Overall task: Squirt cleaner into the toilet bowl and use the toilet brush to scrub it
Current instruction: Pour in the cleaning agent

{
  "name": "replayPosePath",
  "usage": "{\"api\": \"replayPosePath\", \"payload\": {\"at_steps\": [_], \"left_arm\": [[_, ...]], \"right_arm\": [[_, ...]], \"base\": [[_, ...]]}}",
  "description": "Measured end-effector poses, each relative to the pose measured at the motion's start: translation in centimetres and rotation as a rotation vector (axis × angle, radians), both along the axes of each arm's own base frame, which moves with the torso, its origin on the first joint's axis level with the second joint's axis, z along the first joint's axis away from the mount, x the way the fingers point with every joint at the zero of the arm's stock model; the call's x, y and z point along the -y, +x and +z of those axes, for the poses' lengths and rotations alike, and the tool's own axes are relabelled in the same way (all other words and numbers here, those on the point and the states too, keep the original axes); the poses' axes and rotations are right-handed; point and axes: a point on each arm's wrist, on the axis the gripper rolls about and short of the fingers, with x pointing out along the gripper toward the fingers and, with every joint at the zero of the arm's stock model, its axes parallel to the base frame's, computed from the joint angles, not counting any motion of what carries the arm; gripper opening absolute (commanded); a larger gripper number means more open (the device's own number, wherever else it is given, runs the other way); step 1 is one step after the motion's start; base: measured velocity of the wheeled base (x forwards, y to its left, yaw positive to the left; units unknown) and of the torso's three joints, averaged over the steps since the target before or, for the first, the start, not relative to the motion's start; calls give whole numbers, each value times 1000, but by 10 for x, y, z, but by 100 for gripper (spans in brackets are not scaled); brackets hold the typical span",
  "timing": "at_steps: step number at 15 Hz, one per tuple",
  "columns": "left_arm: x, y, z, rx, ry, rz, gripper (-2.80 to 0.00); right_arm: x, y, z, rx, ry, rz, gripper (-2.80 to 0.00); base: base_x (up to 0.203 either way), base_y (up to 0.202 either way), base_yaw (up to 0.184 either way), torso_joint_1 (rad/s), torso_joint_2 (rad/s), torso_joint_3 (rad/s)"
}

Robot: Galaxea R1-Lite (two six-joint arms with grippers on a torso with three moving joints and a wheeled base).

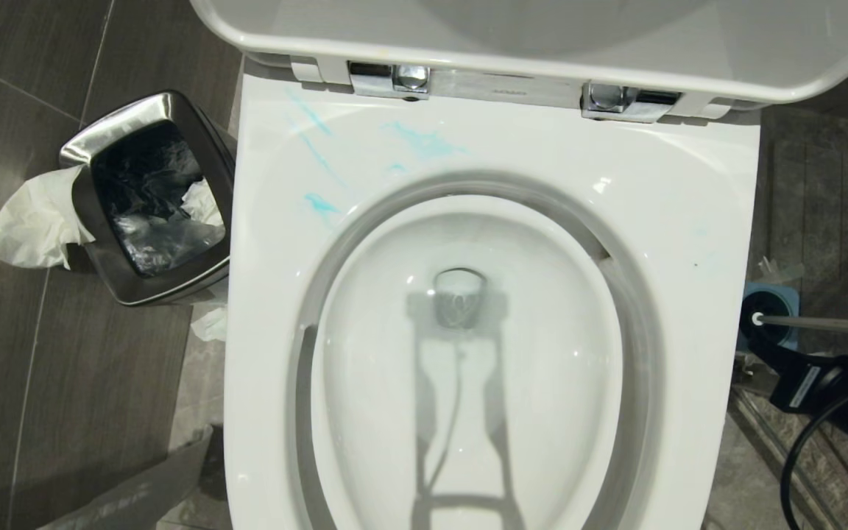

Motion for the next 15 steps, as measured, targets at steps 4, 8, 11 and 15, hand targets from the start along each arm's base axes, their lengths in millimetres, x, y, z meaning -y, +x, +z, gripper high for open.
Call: {"api": "replayPosePath", "payload": {"at_steps": [4,8,11,15], "left_arm": [[0,0,0,0,0,-1,-280],[0,0,0,0,0,-1,-280],[0,0,0,0,1,-1,-280],[0,0,0,0,0,0,-280]], "right_arm": [[20,34,-14,189,-144,-51,-280],[25,45,-26,185,-152,-67,-280],[25,48,-33,162,-140,-56,0],[25,51,-36,149,-134,-42,0]], "base": [[0,0,0,0,0,0],[0,0,0,0,0,0],[0,0,0,0,0,0],[0,0,0,0,0,0]]}}
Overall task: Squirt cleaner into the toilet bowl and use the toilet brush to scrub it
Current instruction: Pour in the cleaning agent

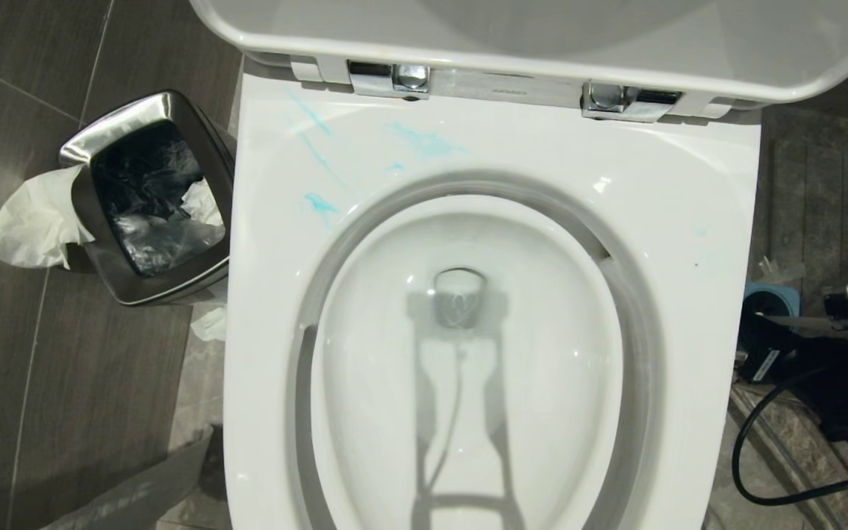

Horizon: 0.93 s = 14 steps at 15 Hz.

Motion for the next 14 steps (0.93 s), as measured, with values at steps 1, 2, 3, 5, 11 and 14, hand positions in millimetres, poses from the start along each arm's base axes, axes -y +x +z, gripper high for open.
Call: {"api": "replayPosePath", "payload": {"at_steps": [1,2,3,5,11,14], "left_arm": [[0,0,0,0,1,0,-280],[0,0,0,0,0,0,-280],[0,0,0,0,0,0,-280],[0,0,0,0,0,0,-280],[0,0,0,0,0,-1,-280],[0,0,0,0,0,0,-280]], "right_arm": [[0,1,0,0,2,4,0],[-1,2,-1,-1,1,11,0],[-2,2,-1,-4,1,20,0],[-3,5,0,8,0,27,0],[0,45,7,88,-10,34,0],[0,74,7,132,-15,42,0]], "base": [[0,0,0,0,0,0],[0,0,0,0,0,0],[0,0,0,0,0,0],[0,0,0,0,0,0],[0,0,0,0,0,0],[0,0,0,0,0,0]]}}
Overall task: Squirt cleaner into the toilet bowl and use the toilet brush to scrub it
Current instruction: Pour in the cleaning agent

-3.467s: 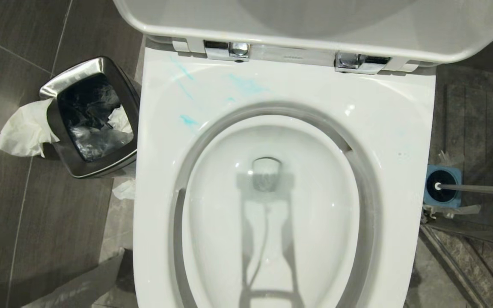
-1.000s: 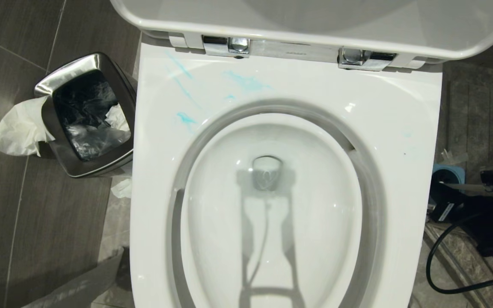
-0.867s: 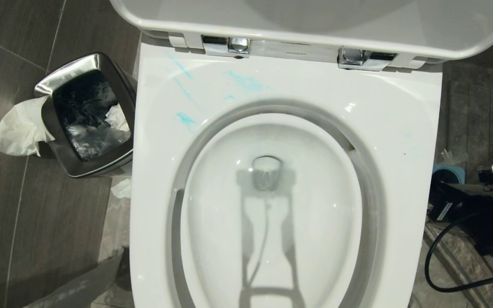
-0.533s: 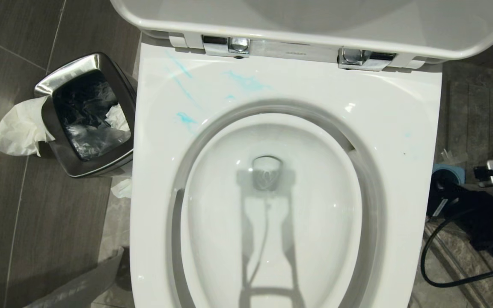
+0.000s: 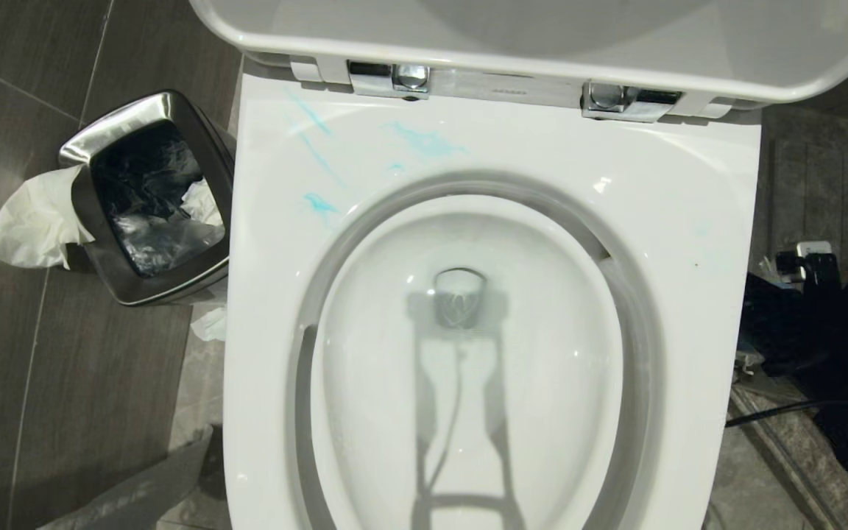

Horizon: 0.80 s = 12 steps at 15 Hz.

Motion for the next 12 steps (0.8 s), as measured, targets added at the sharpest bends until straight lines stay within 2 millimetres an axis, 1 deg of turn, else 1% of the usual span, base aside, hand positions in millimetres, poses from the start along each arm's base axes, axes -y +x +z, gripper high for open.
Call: {"api": "replayPosePath", "payload": {"at_steps": [3,7,12], "left_arm": [[0,0,0,0,0,0,-280],[0,0,0,0,0,0,-280],[0,0,0,0,0,0,-280]], "right_arm": [[-9,20,-6,10,23,36,0],[-26,45,-4,64,39,87,0],[-29,70,-4,128,-47,87,0]], "base": [[0,0,0,0,0,0],[0,0,0,0,0,0],[0,0,0,0,0,0]]}}
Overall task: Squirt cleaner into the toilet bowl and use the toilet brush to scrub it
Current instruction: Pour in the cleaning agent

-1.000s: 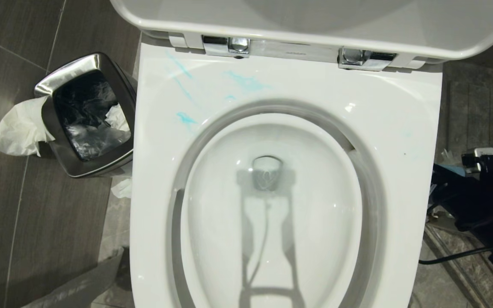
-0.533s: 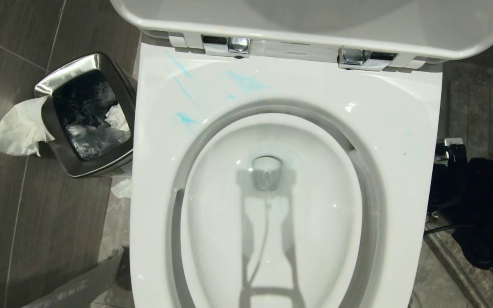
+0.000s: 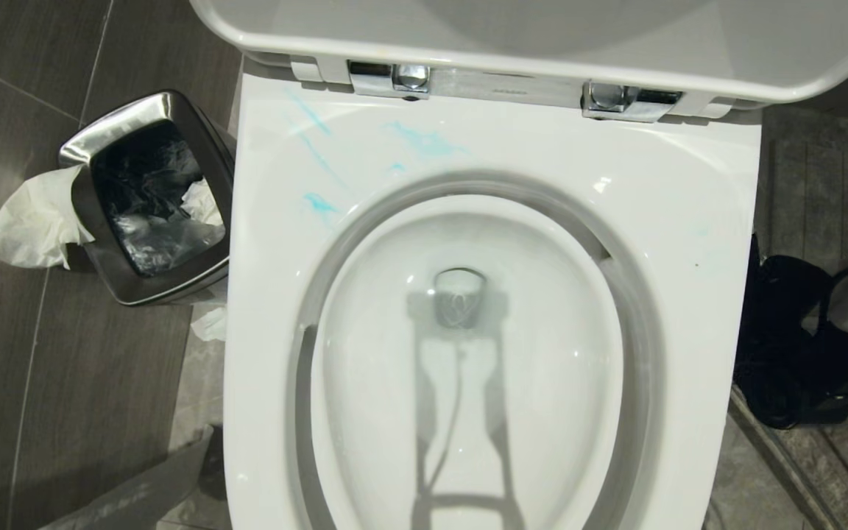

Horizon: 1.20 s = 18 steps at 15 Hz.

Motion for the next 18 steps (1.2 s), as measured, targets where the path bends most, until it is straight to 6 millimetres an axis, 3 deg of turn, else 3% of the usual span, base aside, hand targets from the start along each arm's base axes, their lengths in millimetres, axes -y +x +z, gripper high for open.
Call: {"api": "replayPosePath", "payload": {"at_steps": [10,18], "left_arm": [[0,0,0,0,0,0,-280],[0,0,0,0,-1,0,-280]], "right_arm": [[-6,31,25,171,-90,-3,0],[-6,50,32,268,-219,-13,0]], "base": [[0,0,0,0,0,0],[0,0,0,0,0,0]]}}
